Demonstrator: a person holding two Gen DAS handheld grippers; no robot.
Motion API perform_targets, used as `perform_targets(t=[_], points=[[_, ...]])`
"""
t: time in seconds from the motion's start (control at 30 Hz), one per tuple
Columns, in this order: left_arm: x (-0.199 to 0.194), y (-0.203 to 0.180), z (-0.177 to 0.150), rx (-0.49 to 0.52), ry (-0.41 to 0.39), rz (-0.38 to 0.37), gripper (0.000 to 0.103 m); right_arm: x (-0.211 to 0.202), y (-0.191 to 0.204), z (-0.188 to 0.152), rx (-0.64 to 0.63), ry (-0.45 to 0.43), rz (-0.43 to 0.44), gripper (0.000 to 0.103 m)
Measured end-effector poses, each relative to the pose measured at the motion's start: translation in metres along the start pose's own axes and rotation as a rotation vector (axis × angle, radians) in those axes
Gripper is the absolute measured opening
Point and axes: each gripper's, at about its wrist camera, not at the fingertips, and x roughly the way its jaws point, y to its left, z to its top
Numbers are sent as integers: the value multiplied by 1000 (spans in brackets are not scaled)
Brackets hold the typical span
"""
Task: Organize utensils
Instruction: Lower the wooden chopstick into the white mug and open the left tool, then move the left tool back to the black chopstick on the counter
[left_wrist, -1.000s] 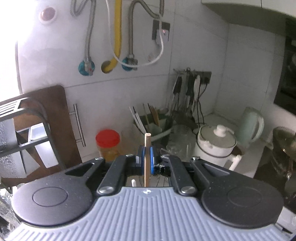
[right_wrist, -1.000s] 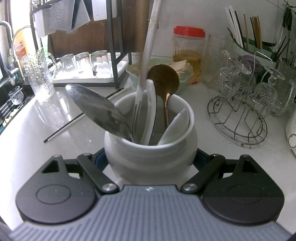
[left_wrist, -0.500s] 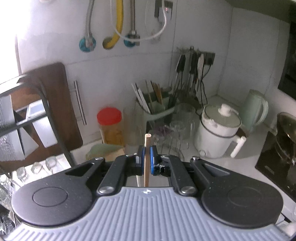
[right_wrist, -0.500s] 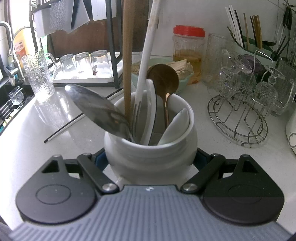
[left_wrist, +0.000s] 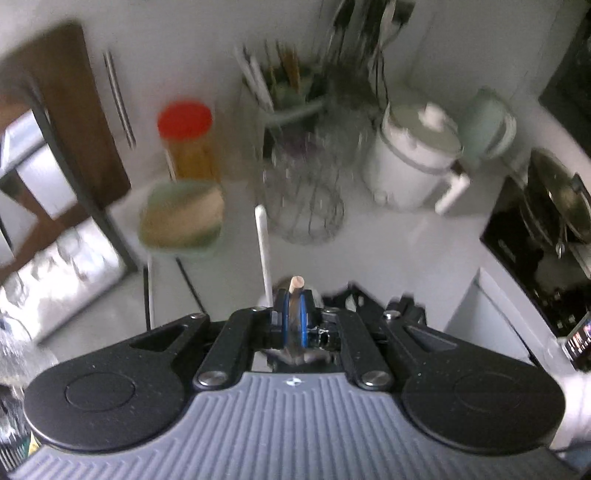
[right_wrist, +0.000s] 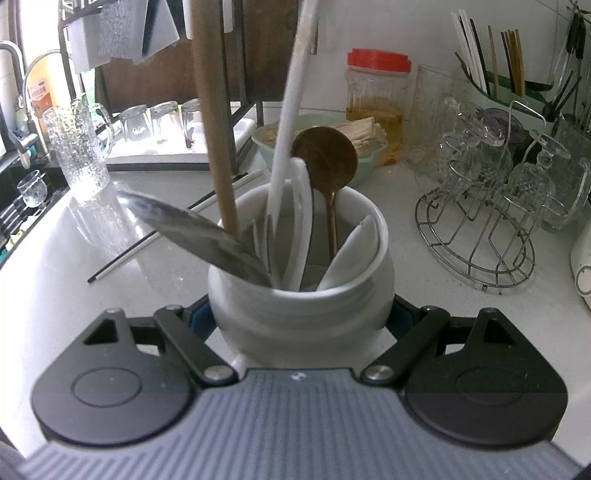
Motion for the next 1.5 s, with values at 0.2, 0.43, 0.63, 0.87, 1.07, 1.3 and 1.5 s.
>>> perform_targets(t=[0.2,0.43,0.63,0.87,1.07,1.3,1.5], points=[[23,16,-2,-45,116,-20,7,0,0,-1,3,-2,0,91],[25,19,-14,-49,77,-15,7,-1,1,-2,13,-7,-7,91],[17,21,-31,-53,-18,47,8,-2,1,-1,16,-4,-6,91],[31,40,-76,-141,-96,122,8,-1,1,1,8,10,-4,91],[48,68,-112,-277,-144,143,8,0,2,2,23,18,-15,91],[81,107,-140,-381,-207,231,32,2,1,4,36,42,-23,91],[115,142,-156,-414,-221,268,32,2,0,6,34,55,-22,91]])
